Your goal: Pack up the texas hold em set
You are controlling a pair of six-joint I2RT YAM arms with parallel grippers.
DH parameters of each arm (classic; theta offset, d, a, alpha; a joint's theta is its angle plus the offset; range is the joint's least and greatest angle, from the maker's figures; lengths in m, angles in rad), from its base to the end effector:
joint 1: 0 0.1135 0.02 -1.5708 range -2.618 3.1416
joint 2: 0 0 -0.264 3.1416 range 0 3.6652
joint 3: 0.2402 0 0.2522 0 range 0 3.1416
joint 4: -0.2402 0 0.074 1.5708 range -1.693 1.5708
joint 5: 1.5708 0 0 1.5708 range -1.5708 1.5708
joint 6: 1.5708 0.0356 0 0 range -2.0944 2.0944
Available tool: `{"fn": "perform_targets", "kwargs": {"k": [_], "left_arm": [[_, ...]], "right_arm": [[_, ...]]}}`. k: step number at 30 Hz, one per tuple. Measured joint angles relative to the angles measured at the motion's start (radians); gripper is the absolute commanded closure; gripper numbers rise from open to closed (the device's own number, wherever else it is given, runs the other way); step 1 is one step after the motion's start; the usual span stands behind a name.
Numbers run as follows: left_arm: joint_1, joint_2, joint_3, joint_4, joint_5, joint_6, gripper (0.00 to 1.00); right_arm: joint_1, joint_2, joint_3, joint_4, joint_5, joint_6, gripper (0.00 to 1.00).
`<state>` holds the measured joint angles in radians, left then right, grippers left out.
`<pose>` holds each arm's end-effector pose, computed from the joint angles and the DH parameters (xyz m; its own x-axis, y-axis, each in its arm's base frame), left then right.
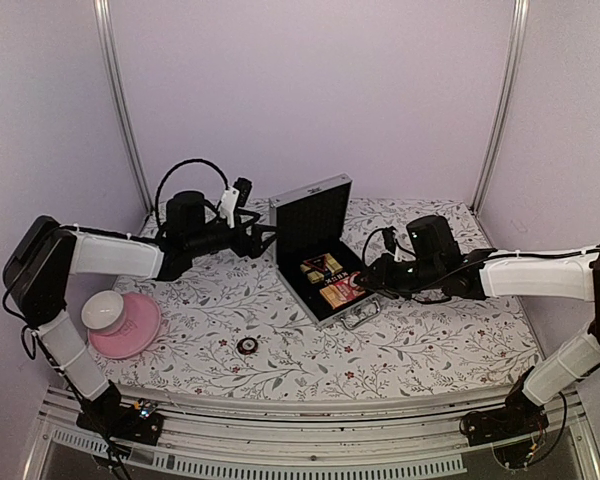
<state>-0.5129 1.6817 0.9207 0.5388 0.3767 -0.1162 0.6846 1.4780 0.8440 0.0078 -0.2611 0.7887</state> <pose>0.3181 -0.1942 0.2268 -0.2799 0.0339 -0.9594 0.7415 0.6424 -0.1936 0.2392 0.2071 0.2161 -0.8683 0.1759 -0.4637 -0.2227 0.6972 0.6815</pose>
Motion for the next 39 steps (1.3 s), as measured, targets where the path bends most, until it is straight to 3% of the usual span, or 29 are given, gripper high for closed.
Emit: {"fn": "perform_targets", "kwargs": {"k": [11,17,25,32,39], "left_arm": [[0.001,0.154,0.188,0.055,0.08,0.113,0.16],[0.001,0.194,0.231,0.043,0.097,0.105,0.47],[0.0,0.211,0.228,0.05,0.031,0.101,0.73],[-0.032,0.182,0.192,0.057,-0.072,0.087,0.78],[-0.177,0.123,0.183,-0.043,-0.354,0.017,0.77]], "right_arm": [[-0.002,-0.006,0.0,0.0,0.013,0.0,0.98],[-0.005,-0.013,0.0,0.0,0.016,0.0,0.98],[-0.005,-0.033,-0.013,0.0,0.024,0.0,0.98],[-0.005,-0.035,-0.016,-0.002,0.047,-0.001,0.98],[-0.005,-0.032,0.001,-0.053,0.093,-0.004,0.98]]}}
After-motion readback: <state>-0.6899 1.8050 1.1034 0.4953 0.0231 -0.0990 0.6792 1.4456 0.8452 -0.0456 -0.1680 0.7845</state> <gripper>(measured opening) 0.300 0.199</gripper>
